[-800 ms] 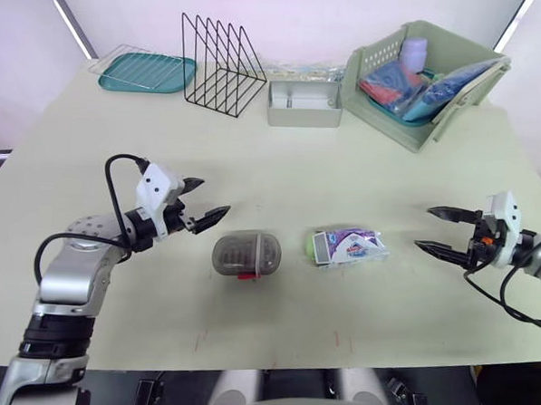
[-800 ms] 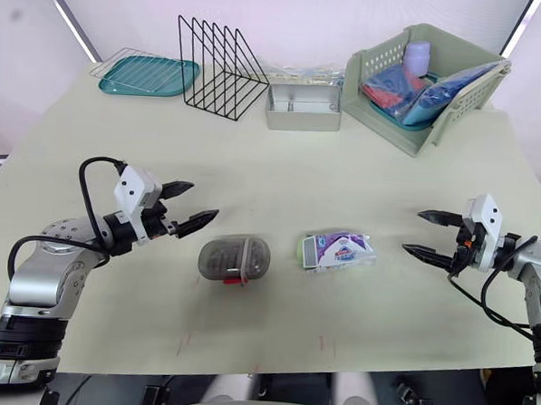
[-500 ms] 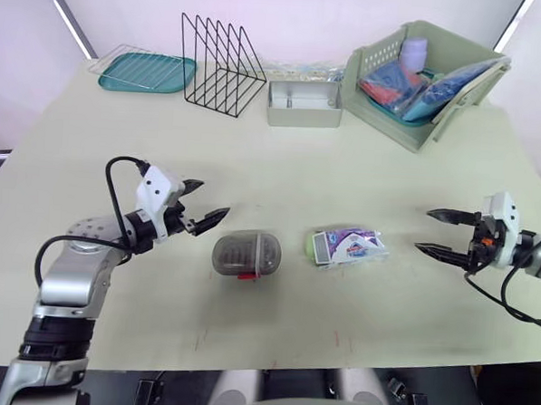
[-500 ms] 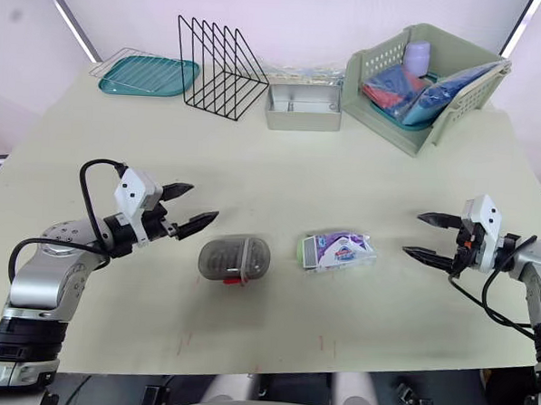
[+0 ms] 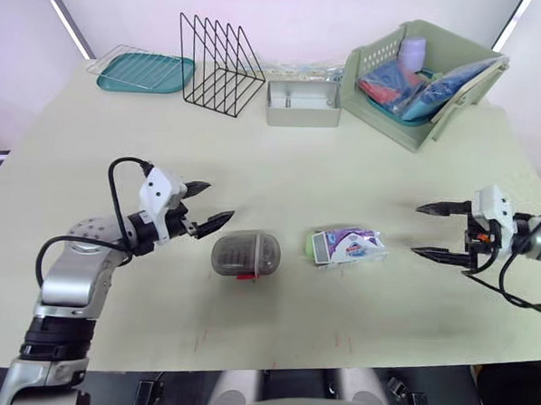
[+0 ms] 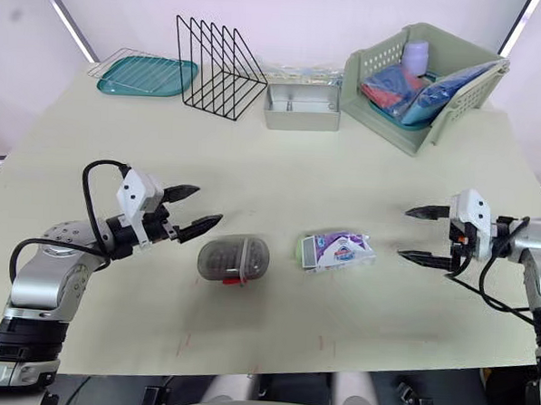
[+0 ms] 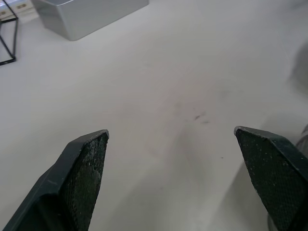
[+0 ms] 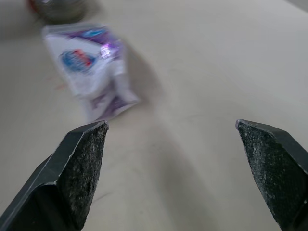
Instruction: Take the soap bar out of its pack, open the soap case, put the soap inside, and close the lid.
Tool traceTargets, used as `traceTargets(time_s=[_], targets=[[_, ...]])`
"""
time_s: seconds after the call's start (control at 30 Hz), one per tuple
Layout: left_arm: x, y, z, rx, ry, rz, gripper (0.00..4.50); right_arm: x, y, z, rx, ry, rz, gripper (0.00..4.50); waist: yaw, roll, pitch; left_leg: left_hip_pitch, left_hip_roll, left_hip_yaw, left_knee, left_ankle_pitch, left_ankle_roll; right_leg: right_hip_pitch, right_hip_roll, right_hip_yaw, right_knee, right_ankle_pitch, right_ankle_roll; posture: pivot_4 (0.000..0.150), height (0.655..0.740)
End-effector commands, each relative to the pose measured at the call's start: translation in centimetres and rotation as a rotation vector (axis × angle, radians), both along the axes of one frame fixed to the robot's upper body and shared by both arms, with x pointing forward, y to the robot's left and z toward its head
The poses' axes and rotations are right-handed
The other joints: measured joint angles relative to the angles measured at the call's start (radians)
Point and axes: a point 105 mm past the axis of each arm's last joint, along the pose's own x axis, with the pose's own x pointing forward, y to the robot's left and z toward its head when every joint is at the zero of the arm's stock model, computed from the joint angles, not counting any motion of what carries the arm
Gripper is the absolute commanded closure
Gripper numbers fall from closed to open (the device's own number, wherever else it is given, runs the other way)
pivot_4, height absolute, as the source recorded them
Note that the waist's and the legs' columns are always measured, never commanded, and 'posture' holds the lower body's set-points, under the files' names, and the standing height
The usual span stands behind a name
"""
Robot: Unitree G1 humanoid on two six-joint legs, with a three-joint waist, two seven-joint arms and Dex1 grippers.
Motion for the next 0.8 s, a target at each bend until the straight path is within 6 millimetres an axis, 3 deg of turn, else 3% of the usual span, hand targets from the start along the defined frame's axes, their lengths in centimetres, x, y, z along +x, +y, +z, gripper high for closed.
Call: traceTargets(time_s=[0.03, 0.13, 0.33, 0.8], targets=[[-2.4, -3.3, 2.9, -0.071, -0.079, -0.256, 0.00, -1.1, 2.6, 2.5, -0.079, -0.009, 0.221, 0.04, -0.001, 0.000, 0.000, 0.000, 0.000, 0.000, 0.000, 0.000, 0.000, 0.000, 0.000, 0.000, 0.000, 0.000, 0.000, 0.150, 0.7400], [-3.7, -4.9, 2.7, -0.057, -0.059, -0.374, 0.00, -1.6, 3.5, 1.8, -0.105, 0.047, 0.279, 0.04, 0.001, 0.000, 0.000, 0.000, 0.003, 0.000, 0.000, 0.000, 0.000, 0.000, 0.000, 0.000, 0.000, 0.000, 0.000, 0.150, 0.7400], [-6.2, -6.9, 1.5, 0.011, -0.023, -0.563, 0.00, -0.3, 4.5, -0.3, -0.142, 0.067, 0.280, 0.04, 0.001, 0.000, 0.000, 0.000, 0.003, 0.000, 0.000, 0.000, 0.000, 0.000, 0.000, 0.000, -0.001, 0.000, 0.000, 0.150, 0.7400], [-6.8, -7.4, 0.8, 0.050, -0.038, -0.629, 0.00, 0.6, 6.5, -2.4, -0.074, 0.052, 0.297, 0.04, 0.000, 0.000, 0.000, 0.000, 0.003, 0.000, 0.000, 0.000, 0.000, 0.000, 0.000, 0.000, -0.001, 0.000, 0.000, 0.150, 0.7400]])
